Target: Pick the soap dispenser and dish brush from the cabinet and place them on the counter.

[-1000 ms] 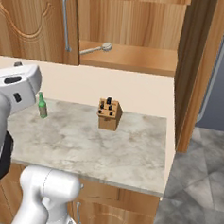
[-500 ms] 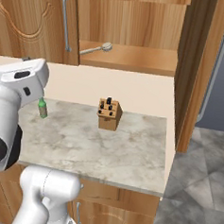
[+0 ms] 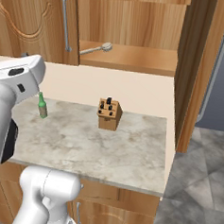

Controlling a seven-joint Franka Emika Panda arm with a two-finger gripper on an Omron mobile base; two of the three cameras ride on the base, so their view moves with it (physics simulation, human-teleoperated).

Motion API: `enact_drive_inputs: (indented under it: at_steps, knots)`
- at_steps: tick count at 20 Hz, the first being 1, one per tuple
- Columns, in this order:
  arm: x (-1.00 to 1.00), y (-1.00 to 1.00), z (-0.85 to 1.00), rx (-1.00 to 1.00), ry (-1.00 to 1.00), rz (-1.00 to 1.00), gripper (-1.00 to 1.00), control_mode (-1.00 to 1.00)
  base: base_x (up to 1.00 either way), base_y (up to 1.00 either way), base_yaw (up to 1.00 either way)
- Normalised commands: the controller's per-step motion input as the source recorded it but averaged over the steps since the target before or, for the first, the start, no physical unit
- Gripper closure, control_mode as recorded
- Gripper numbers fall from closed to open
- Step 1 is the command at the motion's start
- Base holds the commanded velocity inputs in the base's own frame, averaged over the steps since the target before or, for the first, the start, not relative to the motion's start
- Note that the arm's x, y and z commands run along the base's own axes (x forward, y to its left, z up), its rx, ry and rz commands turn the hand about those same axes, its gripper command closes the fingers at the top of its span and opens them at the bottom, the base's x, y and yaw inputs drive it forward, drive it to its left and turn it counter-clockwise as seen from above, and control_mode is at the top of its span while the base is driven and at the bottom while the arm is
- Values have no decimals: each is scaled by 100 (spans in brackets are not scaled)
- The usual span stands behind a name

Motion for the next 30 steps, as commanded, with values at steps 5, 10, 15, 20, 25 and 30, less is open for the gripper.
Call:
enact_drive_inputs:
  at_steps: [5, 10, 15, 20, 25, 30]
  knots:
    - [14, 4, 0, 1, 0, -12, -100, -100, 0, 0, 0]
    - [10, 0, 0, 4, 0, -13, -100, -100, 0, 0, 0]
    - [17, 2, 0, 4, 0, -9, -100, -100, 0, 0, 0]
    - [17, 0, 0, 3, 0, -1, -100, -100, 0, 0, 0]
    - [20, 0, -1, 2, 0, 0, -100, -100, 0, 0, 0]
    - [25, 1, -11, 0, 0, 0, -100, -100, 0, 0, 0]
